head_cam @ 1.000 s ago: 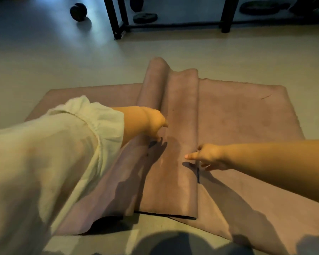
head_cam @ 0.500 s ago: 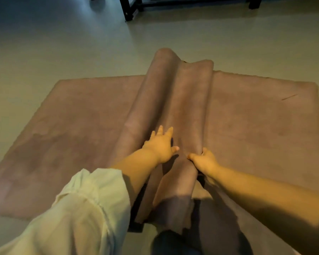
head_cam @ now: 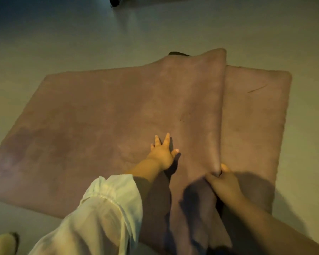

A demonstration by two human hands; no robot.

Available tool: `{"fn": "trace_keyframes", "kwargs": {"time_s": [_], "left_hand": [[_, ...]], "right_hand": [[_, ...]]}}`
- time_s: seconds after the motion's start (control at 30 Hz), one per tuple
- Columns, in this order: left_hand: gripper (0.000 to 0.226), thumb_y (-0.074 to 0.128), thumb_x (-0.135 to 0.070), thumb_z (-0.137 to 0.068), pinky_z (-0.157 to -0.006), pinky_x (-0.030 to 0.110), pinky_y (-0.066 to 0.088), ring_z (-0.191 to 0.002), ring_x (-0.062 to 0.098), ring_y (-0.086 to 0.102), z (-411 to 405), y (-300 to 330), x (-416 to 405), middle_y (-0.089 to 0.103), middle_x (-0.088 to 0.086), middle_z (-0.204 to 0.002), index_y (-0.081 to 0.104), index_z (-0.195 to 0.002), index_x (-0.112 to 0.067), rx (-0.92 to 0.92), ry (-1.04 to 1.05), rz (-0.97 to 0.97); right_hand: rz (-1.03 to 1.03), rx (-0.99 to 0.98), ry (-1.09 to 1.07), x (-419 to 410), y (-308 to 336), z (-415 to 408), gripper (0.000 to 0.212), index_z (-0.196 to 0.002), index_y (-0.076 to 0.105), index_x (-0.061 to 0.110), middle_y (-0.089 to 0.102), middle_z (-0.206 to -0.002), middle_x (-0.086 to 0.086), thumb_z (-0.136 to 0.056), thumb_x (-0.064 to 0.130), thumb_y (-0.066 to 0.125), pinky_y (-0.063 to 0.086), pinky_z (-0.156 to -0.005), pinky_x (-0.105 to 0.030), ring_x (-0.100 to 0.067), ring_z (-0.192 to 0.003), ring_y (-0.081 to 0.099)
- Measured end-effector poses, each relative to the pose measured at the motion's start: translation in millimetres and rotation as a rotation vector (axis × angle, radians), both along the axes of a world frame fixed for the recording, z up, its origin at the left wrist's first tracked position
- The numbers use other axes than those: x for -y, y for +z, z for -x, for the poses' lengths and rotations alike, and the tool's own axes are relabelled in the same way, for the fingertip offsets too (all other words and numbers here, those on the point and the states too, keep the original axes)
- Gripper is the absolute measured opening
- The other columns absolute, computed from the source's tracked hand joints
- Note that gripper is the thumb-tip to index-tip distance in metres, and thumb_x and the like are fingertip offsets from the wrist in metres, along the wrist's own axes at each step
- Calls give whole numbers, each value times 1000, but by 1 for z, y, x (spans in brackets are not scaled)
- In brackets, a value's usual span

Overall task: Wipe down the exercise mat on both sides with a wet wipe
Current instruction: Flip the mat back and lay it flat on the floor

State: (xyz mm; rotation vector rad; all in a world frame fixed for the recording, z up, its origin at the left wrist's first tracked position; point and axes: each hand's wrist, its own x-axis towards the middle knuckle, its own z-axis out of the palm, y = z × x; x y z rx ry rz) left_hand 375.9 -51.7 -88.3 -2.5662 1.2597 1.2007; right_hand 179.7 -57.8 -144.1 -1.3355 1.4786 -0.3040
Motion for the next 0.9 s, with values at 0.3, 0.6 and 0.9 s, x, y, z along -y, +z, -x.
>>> {"fn": "trace_keyframes", "kwargs": {"time_s": [0.3, 0.6, 0.9], "left_hand": [[88, 50, -57, -88, -115, 47, 19, -143, 37, 7, 66, 5, 36, -11, 12, -157, -7, -149, -31, -40, -197, 92], [67, 35, -11, -98, -111, 48, 23, -140, 47, -3, 100, 4, 30, -25, 14, -153, 5, -147, -45, -41, -353, 9], [104, 65, -52, -80, -111, 46, 24, -138, 51, -3, 114, -12, 13, -35, 19, -147, -15, -145, -41, -16, -358, -20]], "right_hand": [[28, 34, 73, 0, 8, 6, 34, -109, 59, 13, 67, -97, -3, -81, 27, 71, 49, -76, -24, -15, -84, 62], [-153, -280, 289, 5, 77, 89, 53, -138, 40, 7, 49, -138, -8, -91, 22, 59, 42, -88, -18, -19, -113, 53], [-127, -682, 99, -5, 29, 93, 70, -132, 36, 7, 45, -132, -16, -83, 49, 62, 40, -98, -33, -31, -120, 48]]}}
